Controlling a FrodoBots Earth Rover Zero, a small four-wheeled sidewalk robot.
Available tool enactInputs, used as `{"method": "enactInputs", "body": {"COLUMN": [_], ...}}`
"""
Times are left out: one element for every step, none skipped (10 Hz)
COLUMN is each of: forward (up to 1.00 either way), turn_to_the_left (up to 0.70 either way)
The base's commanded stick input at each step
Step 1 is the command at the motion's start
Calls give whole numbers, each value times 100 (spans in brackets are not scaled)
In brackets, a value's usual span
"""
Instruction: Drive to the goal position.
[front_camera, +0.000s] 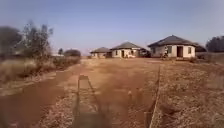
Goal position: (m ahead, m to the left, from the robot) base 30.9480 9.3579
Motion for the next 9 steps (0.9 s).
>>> {"method": "enactInputs", "body": {"forward": [70,70,70,70,70,70,70,70,70], "turn_to_the_left": [0,0,0,0,0,0,0,0,0]}}
